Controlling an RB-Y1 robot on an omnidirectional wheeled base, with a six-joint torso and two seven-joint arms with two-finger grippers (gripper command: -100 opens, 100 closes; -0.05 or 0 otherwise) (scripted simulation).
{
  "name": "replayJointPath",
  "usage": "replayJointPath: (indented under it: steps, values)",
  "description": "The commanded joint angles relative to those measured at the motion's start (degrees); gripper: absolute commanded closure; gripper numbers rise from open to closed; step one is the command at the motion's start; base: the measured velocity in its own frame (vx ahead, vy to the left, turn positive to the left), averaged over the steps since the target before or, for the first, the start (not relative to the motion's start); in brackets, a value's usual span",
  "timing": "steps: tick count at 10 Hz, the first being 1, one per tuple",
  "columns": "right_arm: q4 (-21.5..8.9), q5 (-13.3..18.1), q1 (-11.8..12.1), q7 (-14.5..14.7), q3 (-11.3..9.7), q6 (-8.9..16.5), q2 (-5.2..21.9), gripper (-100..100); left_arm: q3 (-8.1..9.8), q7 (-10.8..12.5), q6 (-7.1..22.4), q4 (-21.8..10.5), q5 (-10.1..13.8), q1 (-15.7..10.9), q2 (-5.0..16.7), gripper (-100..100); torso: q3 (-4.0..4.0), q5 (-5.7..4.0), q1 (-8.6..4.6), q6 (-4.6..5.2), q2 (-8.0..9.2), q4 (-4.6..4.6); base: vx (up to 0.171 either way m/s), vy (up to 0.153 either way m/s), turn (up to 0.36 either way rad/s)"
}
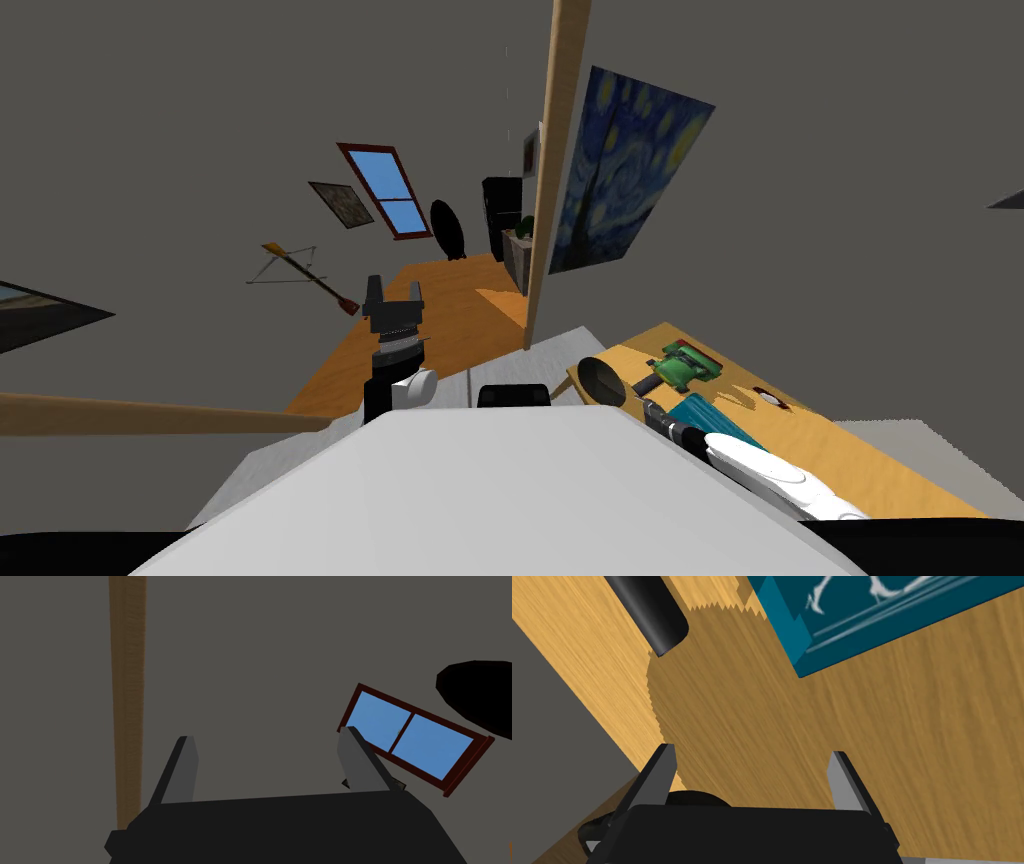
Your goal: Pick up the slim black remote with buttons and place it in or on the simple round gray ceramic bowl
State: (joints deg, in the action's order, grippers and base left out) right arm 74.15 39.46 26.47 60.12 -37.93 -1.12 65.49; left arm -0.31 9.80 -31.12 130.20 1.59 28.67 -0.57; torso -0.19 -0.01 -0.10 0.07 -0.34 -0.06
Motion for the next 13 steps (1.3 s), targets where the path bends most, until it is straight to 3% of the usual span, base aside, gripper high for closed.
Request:
replayJointPath:
  steps: [1, 2, 3, 4, 7, 8, 13]
  values:
    - [-2.9, 0.3, -1.8, 0.9, -2.3, 0.1, 0.7, -100, 0.00, 0.0, 0.0, 0.0, 0.0, 0.0, 0.0, 0, 0.00, 0.00, 0.00, 0.00, 0.00, 0.00, 0.064, -0.024, 0.169]
    - [-2.9, 0.3, -1.8, 0.9, -2.3, 0.1, 0.7, -100, 0.01, 0.0, 0.0, 0.0, 0.0, 0.0, 0.0, 0, 0.01, -0.01, 0.01, 0.05, 0.02, 0.00, 0.025, -0.008, -0.007]
    - [-5.0, 1.3, -2.0, 2.5, -4.1, 0.3, 1.5, -100, 0.01, 0.0, 0.0, 0.0, 0.0, 0.0, 0.0, 0, 0.07, 0.00, 0.08, 0.08, 0.14, 0.02, 0.033, -0.003, 0.265]
    - [-5.0, 1.3, -2.0, 2.5, -4.1, 0.3, 1.5, -100, 0.00, 0.0, 0.0, 0.0, 0.0, 0.0, 0.0, 0, 0.08, 0.00, 0.08, 0.01, 0.14, 0.03, 0.037, -0.017, 0.131]
    - [-8.6, 2.9, -2.4, 5.2, -7.7, 0.7, 2.2, -100, 0.01, 0.0, 0.0, 0.0, 0.0, 0.0, 0.0, 0, 0.06, -0.01, -0.04, 0.08, 0.11, 0.02, 0.046, -0.029, 0.149]
    - [-8.6, 2.9, -2.4, 5.2, -7.7, 0.7, 2.2, -100, 0.01, 0.0, 0.0, 0.0, 0.0, 0.0, 0.0, 0, 0.06, -0.02, -0.09, 0.06, 0.12, 0.02, 0.040, -0.029, 0.122]
    - [-14.7, 5.6, -2.9, 9.9, -14.9, 0.8, 1.9, -100, 0.01, 0.0, 0.0, 0.0, 0.0, 0.0, 0.0, 0, -0.01, -0.05, -0.15, 0.07, -0.01, -0.01, 0.063, -0.048, 0.211]
